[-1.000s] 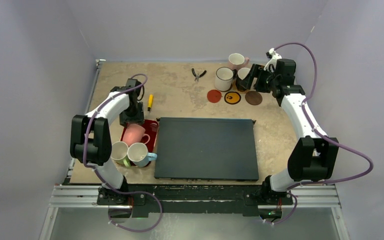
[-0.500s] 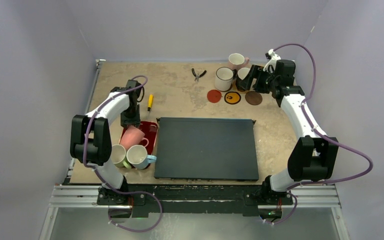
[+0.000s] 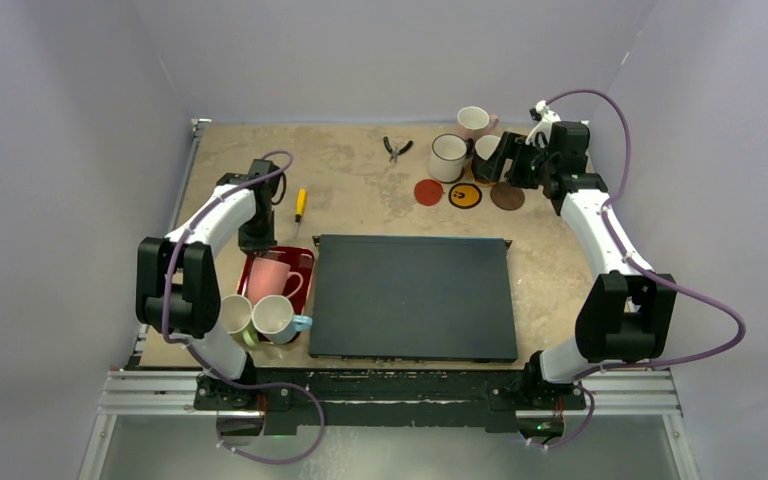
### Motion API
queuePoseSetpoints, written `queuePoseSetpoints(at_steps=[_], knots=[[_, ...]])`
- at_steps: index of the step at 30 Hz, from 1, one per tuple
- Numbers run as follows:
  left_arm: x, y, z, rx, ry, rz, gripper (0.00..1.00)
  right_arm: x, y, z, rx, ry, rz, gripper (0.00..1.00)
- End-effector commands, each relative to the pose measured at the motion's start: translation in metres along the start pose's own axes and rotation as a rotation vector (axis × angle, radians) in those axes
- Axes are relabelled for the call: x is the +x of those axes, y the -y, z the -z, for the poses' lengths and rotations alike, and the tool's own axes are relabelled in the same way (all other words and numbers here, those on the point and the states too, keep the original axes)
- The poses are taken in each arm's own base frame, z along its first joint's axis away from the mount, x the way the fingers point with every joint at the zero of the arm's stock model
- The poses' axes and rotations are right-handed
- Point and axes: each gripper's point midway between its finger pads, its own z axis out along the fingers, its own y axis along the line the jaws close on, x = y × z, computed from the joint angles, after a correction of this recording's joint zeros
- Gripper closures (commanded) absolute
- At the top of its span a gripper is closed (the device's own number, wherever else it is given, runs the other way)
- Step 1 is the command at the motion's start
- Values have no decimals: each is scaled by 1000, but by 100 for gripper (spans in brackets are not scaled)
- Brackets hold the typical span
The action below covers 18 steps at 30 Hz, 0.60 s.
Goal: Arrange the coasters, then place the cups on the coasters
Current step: Pick up the cup from the tray.
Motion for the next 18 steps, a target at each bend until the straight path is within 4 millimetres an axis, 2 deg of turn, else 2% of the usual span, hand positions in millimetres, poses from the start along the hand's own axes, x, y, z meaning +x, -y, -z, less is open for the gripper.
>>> queuePoseSetpoints(at_steps=[1,6,12,15,18], knots=[[-9,-10,27,-4,72,43,100,-10,-10,9,-28,39,28,22],[-12,-15,42,10,166,130,100,-11,-10,10,-25,40,31,22],[5,-18,45,28,193,183,100,-10,-10,10,-24,39,32,22],[5,-15,52,78,266,242,100,-12,-11,11,-24,45,33,22],[13,-11,52,107,259,269,100,-11,-10,11,-23,47,32,22]])
